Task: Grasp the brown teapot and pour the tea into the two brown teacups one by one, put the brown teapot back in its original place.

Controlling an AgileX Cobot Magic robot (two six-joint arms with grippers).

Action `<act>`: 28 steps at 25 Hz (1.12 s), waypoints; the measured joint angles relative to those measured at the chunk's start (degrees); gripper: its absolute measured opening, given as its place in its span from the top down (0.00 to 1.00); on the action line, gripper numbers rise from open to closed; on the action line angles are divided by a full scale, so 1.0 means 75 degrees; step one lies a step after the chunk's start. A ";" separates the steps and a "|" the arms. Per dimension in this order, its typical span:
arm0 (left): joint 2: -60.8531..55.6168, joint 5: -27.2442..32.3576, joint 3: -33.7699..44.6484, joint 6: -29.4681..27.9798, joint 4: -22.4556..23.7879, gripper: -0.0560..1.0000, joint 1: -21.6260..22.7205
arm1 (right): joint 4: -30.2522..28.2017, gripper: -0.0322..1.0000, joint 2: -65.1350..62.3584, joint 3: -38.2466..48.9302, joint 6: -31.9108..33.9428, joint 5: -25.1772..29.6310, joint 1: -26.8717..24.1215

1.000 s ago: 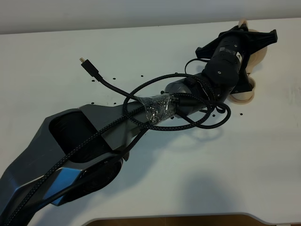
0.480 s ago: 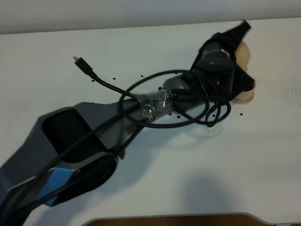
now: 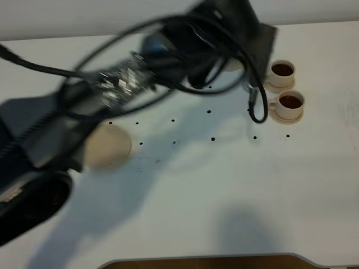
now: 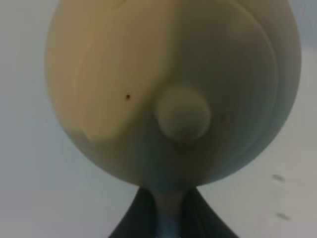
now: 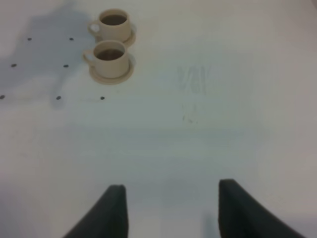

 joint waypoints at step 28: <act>-0.2966 0.0820 0.4544 -0.4819 -0.4305 0.83 0.3035 | 0.0000 0.57 0.0000 0.0000 0.0000 0.0000 0.0000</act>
